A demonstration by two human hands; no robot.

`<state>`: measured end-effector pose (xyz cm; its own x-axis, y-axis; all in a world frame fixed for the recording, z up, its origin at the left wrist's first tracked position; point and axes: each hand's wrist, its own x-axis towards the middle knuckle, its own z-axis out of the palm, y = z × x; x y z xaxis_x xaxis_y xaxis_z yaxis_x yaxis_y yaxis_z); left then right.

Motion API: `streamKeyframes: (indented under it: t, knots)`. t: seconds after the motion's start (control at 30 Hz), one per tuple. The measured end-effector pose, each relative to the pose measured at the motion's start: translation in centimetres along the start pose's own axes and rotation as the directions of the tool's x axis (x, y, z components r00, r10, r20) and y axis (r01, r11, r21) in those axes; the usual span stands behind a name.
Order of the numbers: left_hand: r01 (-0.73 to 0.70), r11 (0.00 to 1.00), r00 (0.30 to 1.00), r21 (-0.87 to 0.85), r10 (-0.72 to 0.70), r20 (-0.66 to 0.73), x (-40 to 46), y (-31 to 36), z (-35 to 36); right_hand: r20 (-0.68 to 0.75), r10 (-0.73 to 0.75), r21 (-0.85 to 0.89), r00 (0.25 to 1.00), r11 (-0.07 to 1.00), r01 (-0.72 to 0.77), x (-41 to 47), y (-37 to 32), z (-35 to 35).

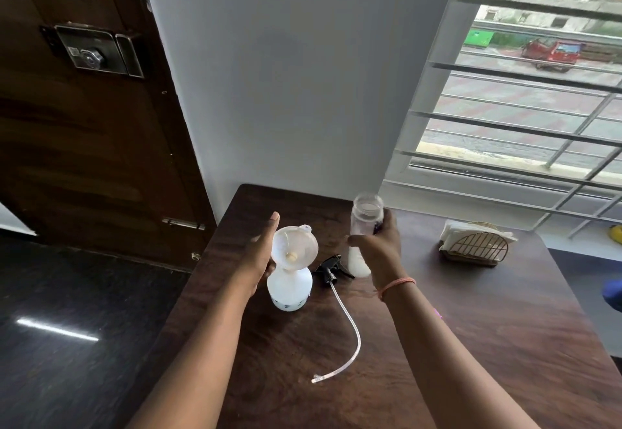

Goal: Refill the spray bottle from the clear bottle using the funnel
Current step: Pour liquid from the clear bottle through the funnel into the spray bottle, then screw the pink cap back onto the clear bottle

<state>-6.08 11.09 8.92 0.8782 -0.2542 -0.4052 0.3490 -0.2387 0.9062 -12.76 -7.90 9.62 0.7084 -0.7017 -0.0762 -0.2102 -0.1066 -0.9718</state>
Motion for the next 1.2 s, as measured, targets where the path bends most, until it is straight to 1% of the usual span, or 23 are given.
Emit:
streamKeyframes:
  t: [0.07,0.13,0.17,0.2,0.3,0.37,0.4,0.5,0.6,0.7,0.73,0.83,0.87,0.9,0.93,0.97,1.0,1.03,1.07,1.1,1.17,1.2]
  knots:
    - [-0.128,0.986,0.984,0.108,0.14,-0.108,0.3,0.3,-0.6,-0.089,0.035,-0.034,0.995,0.999,-0.038,1.6,2.0,-0.8]
    - [-0.23,0.936,0.922,0.265,0.296,-0.248,0.5,1.0,-1.4,-0.129,0.042,-0.054,0.991,0.997,-0.049,3.0,3.7,-1.8]
    - [-0.266,0.915,0.886,0.304,0.356,-0.297,0.4,1.5,-1.7,-0.156,0.032,-0.079,0.987,0.996,-0.044,3.4,4.1,-2.3]
    - [-0.305,0.901,0.854,0.309,0.402,-0.331,0.2,2.0,-1.7,-0.175,0.02,-0.111,0.984,0.993,-0.04,3.5,4.4,-2.8]
    - [-0.452,0.838,0.762,0.305,0.541,-0.357,-1.0,3.6,-0.1,-0.173,-0.012,-0.148,0.985,0.989,-0.014,3.2,4.8,-3.9]
    - [-0.543,0.779,0.71,0.314,0.625,-0.324,-2.0,4.6,1.9,-0.12,-0.014,-0.131,0.993,0.991,-0.002,3.1,5.5,-4.4]
    - [-0.572,0.758,0.701,0.315,0.651,-0.293,-2.5,5.0,3.0,-0.09,-0.017,-0.119,0.996,0.993,0.007,3.1,5.9,-4.5]
    - [-0.623,0.729,0.717,0.285,0.677,-0.164,-3.7,5.4,7.0,0.006,-0.043,-0.098,0.999,0.994,0.043,3.2,7.7,-5.1]
    - [-0.638,0.737,0.756,0.222,0.655,-0.003,-3.7,4.4,11.6,0.117,-0.069,-0.093,0.991,0.992,0.08,3.0,8.7,-6.1]
    - [-0.553,0.812,0.833,0.188,0.539,0.125,-2.7,2.0,15.4,0.194,-0.083,-0.074,0.977,0.992,0.099,2.4,9.2,-7.2]
    - [-0.528,0.83,0.848,0.181,0.504,0.162,-2.4,1.3,16.4,0.215,-0.102,-0.055,0.971,0.992,0.117,2.3,9.3,-7.5]
    - [-0.488,0.855,0.865,0.175,0.446,0.23,-1.2,-0.5,18.3,0.322,-0.154,0.033,0.934,0.988,0.152,2.3,9.6,-8.2]
    - [-0.476,0.861,0.872,0.18,0.434,0.227,-0.9,-0.9,18.7,0.365,-0.166,0.01,0.916,0.985,0.174,2.5,9.7,-8.4]
    - [-0.462,0.867,0.881,0.188,0.423,0.211,-0.6,-1.3,18.8,0.406,-0.16,-0.063,0.9,0.977,0.202,2.5,9.6,-8.5]
    - [-0.452,0.872,0.888,0.189,0.419,0.189,-0.5,-1.6,19.1,0.45,-0.136,-0.187,0.882,0.952,0.243,2.9,9.5,-8.9]
    - [-0.448,0.875,0.891,0.185,0.42,0.171,-0.4,-1.9,19.2,0.484,-0.086,-0.371,0.871,0.881,0.293,3.3,9.2,-9.4]
    - [-0.453,0.873,0.889,0.179,0.43,0.156,-0.3,-2.2,19.1,0.498,-0.022,-0.561,0.867,0.754,0.342,3.5,9.0,-10.1]
    - [-0.464,0.87,0.885,0.167,0.447,0.132,-0.1,-2.5,19.2,0.499,0.033,-0.702,0.866,0.601,0.382,3.8,9.2,-11.0]
    - [-0.467,0.871,0.884,0.151,0.457,0.099,0.0,-2.8,19.2,0.489,0.089,-0.787,0.868,0.475,0.395,3.8,9.6,-11.9]
    - [-0.46,0.879,0.888,0.126,0.456,0.06,0.2,-3.1,19.4,0.466,0.15,-0.839,0.872,0.389,0.381,3.8,10.1,-12.9]
    - [-0.438,0.896,0.899,0.077,0.439,0.005,0.4,-3.6,19.6,0.407,0.232,-0.895,0.884,0.294,0.335,3.2,11.5,-14.3]
    - [-0.431,0.901,0.902,0.059,0.432,-0.011,0.5,-3.8,19.9,0.399,0.245,-0.901,0.884,0.283,0.329,2.9,12.3,-14.8]
